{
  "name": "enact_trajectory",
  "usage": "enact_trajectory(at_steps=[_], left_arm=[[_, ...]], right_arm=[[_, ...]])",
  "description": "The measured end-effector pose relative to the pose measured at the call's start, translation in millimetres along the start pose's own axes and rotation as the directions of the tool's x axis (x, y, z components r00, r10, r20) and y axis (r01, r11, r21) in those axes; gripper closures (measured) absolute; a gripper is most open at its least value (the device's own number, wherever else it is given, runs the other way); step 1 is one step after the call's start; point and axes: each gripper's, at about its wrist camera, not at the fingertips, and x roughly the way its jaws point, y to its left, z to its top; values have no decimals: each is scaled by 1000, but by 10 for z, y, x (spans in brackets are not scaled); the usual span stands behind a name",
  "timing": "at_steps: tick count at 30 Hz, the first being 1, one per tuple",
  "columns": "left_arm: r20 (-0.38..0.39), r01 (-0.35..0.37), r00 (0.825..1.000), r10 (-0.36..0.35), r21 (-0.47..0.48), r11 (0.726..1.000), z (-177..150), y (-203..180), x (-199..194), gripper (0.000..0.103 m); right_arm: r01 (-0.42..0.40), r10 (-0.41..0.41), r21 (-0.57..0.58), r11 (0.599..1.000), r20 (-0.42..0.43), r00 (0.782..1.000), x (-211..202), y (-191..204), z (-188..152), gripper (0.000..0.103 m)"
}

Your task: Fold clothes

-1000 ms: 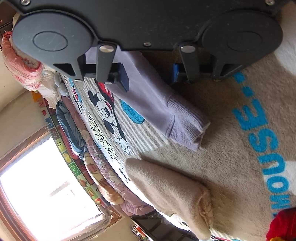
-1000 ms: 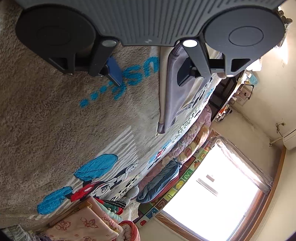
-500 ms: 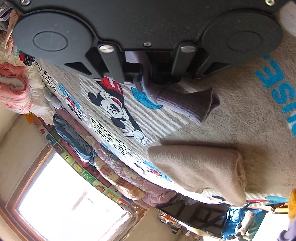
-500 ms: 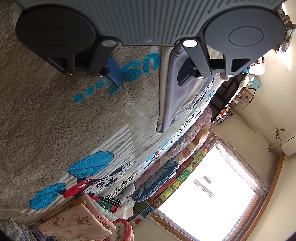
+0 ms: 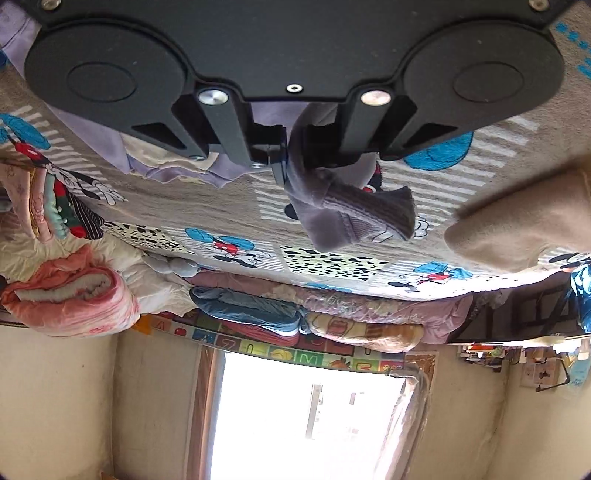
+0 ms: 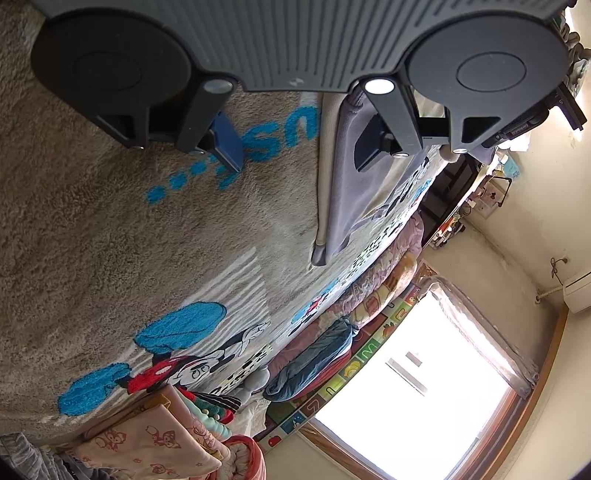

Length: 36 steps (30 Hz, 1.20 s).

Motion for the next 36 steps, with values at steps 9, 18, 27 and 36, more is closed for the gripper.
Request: enact_trajectory(at_steps=[9, 18, 27, 36], left_arm=[[-94, -95, 991, 99, 42, 995, -142, 41, 173, 99], [-180, -265, 963, 201, -491, 830, -219, 1321, -118, 98], [-212, -274, 961, 178, -641, 717, -361, 1541, -156, 78], [-207, -288, 958, 201, -661, 693, -360, 1638, -218, 74]], right_arm=[[13, -13, -64, 998, -2, 1000, 1, 110, -4, 36], [-19, 19, -33, 999, 19, 1000, -14, 103, 67, 35], [-16, 16, -8, 1000, 5, 1000, 1, 65, 60, 36], [-9, 8, -63, 998, -19, 1000, 43, 138, 25, 35]])
